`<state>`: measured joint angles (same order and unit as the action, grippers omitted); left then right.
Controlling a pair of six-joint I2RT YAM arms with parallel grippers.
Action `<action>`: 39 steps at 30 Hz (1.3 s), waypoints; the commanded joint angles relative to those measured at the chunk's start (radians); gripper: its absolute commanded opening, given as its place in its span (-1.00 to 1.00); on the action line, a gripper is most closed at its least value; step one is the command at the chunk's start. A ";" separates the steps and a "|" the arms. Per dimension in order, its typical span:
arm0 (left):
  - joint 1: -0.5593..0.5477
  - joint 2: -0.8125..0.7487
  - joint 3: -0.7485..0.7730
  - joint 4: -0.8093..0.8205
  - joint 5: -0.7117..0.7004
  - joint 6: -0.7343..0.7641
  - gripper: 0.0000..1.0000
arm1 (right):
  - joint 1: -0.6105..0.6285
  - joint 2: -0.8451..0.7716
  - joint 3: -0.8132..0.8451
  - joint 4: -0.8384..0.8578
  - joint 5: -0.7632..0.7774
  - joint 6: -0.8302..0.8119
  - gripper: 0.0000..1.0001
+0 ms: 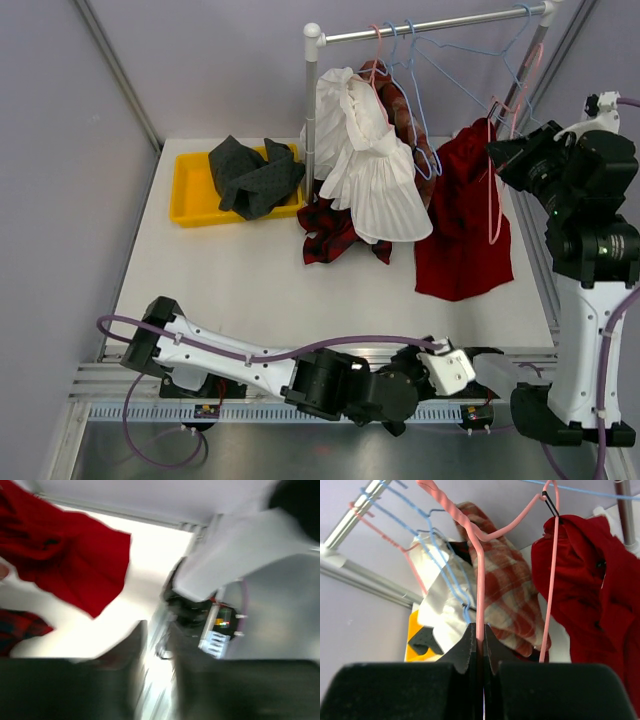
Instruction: Remove the skirt from the hanger
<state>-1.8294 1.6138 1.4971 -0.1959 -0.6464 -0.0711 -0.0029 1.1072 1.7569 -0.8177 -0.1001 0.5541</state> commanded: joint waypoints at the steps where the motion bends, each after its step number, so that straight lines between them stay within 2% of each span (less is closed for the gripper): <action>1: 0.044 -0.058 -0.072 0.082 -0.179 -0.067 -0.02 | -0.002 -0.098 0.065 0.034 -0.078 0.017 -1.00; 3: 0.100 -0.081 -0.127 0.156 -0.194 -0.067 0.85 | -0.003 -0.127 0.093 -0.003 -0.118 0.021 -1.00; 4: 0.123 -0.087 -0.167 0.189 -0.185 -0.062 0.98 | -0.002 -0.141 0.122 -0.027 -0.131 0.027 -1.00; 8: 0.267 -0.129 -0.218 0.288 -0.086 -0.035 0.97 | -0.003 -0.171 0.202 -0.098 -0.190 0.043 -1.00; 9: 0.335 -0.138 -0.218 0.294 -0.058 -0.033 0.98 | -0.003 -0.176 0.220 -0.113 -0.196 0.047 -1.00; 15: 0.482 -0.126 -0.147 0.349 0.071 0.043 0.98 | -0.002 -0.242 0.332 -0.236 -0.242 0.078 -1.00; 18: 0.510 -0.100 -0.085 0.346 0.132 0.047 0.98 | -0.002 -0.299 0.337 -0.244 -0.303 0.102 -1.00; 25: 0.512 -0.100 -0.049 0.380 0.324 -0.004 0.98 | -0.002 -0.412 0.326 -0.126 -0.562 0.148 -1.00; 32: 0.512 -0.121 -0.084 0.414 0.390 -0.044 0.98 | -0.002 -0.420 0.359 -0.043 -0.743 0.225 -1.00; 33: 0.512 -0.126 -0.092 0.421 0.390 -0.045 0.56 | -0.003 -0.420 0.357 -0.025 -0.766 0.260 -1.00; 35: 0.512 -0.134 -0.104 0.432 0.366 -0.041 -0.76 | -0.003 -0.418 0.358 0.021 -0.828 0.292 -1.00; 36: 0.512 -0.140 -0.104 0.432 0.335 -0.039 -1.00 | -0.003 -0.418 0.362 0.035 -0.845 0.322 -1.00; 39: 0.512 -0.179 -0.103 0.424 0.220 0.016 -1.00 | -0.002 -0.422 0.357 0.060 -0.880 0.358 -1.00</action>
<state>-1.3220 1.5032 1.3941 0.1616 -0.3225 -0.0925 -0.0063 0.6846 2.0884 -1.0134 -0.8581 0.8612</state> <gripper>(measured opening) 0.071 0.041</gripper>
